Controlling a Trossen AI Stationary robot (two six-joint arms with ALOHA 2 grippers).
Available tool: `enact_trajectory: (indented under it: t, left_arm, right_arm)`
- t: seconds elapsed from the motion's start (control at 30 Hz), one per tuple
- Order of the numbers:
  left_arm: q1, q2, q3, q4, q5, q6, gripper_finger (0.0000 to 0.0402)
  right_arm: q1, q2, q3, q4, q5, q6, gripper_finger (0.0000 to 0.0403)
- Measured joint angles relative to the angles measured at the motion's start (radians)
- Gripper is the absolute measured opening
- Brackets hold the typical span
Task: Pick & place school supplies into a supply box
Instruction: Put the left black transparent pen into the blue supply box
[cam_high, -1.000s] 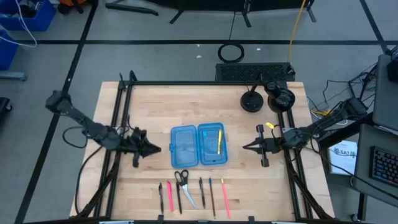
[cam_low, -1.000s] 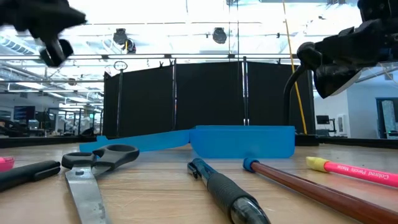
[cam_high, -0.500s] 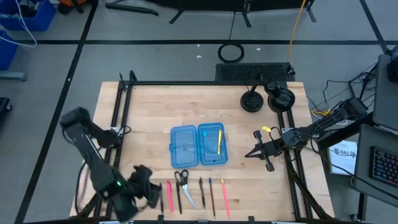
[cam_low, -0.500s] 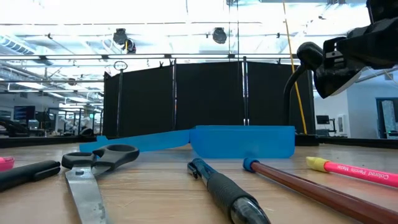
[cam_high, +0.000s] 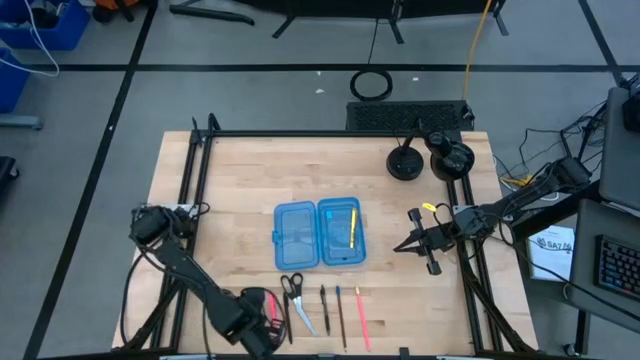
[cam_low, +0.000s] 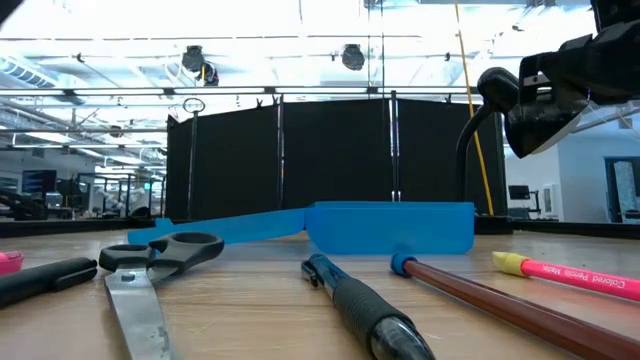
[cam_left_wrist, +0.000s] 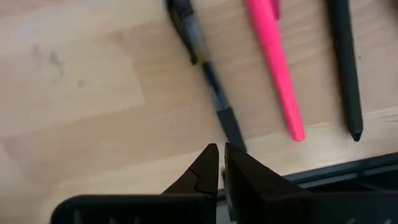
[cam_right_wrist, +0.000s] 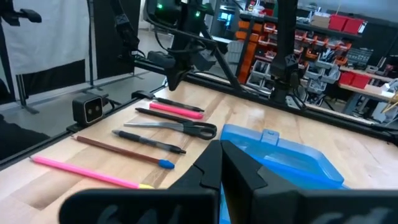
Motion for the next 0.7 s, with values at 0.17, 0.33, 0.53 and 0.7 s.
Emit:
enact_trajectory:
  t: [0.17,0.33,0.53,0.7]
  left_arm:
    - [0.033,-0.001,0.0,0.028,-0.013,0.011,0.005]
    - [0.046,-0.002,-0.004,0.024,-0.025,0.055,0.012]
    - [0.037,-0.002,-0.01,-0.013,-0.079,-0.048,0.0201]
    - [0.033,0.007,-0.01,0.0,-0.101,-0.106,0.0217]
  right_arm:
    - [0.0,-0.003,0.0,0.006,0.001,-0.005,0.0]
    - [0.0,-0.004,0.0,0.007,0.001,-0.007,0.0]
    - [0.0,-0.003,0.0,0.006,0.002,-0.011,0.0]
    - [0.0,-0.003,0.0,0.006,0.002,-0.009,0.0]
